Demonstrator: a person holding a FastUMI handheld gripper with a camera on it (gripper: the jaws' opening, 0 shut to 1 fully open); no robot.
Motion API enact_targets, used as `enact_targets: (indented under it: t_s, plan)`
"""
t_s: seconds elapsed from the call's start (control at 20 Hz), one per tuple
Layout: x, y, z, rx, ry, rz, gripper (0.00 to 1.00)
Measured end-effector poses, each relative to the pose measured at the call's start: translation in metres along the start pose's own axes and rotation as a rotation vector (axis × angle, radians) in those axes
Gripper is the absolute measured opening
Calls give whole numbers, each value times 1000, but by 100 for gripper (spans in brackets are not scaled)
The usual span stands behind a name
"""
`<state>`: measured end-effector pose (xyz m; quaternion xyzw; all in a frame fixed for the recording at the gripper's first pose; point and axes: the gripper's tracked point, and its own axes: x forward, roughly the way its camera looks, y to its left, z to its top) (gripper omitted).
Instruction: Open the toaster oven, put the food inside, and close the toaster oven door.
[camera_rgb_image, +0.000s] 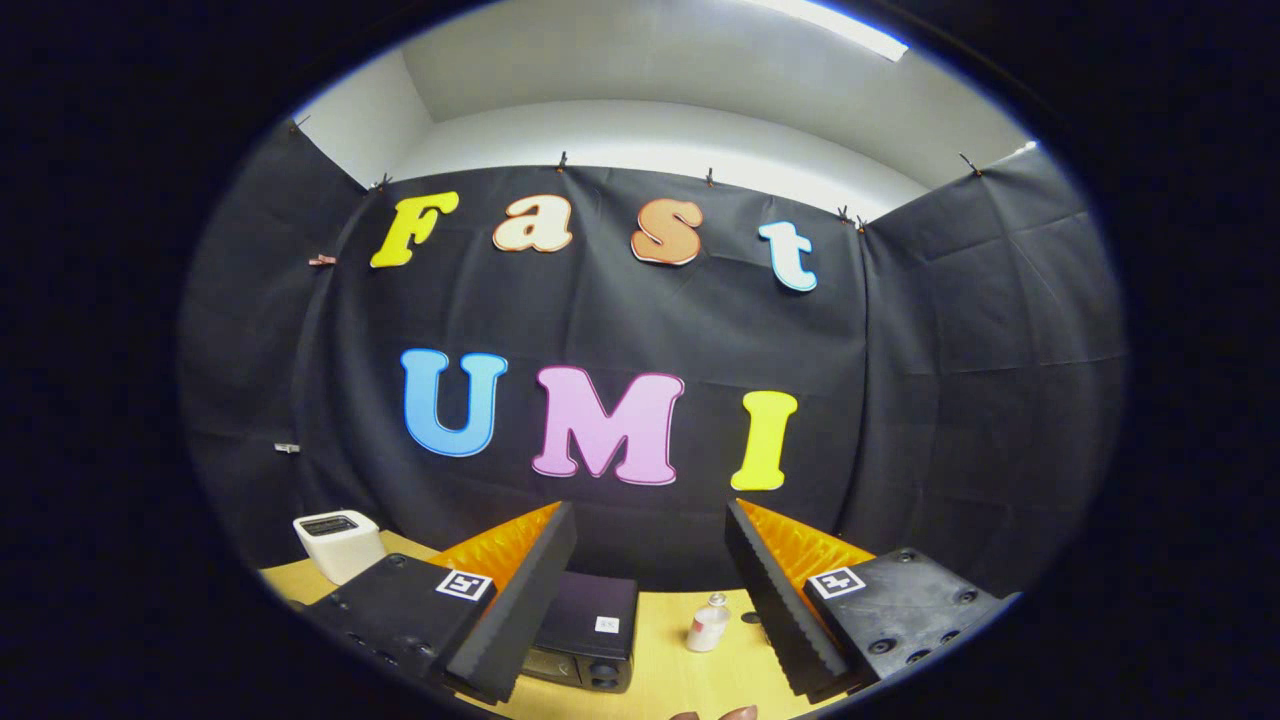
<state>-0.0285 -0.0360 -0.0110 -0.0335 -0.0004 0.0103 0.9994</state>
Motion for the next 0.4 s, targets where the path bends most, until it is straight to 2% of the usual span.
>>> enact_targets:
  t_s: [0.2,0.4]
  plan:
    - [7,-11,-10,57,31,-14,99]
    - [12,-16,-14,20,37,-11,99]
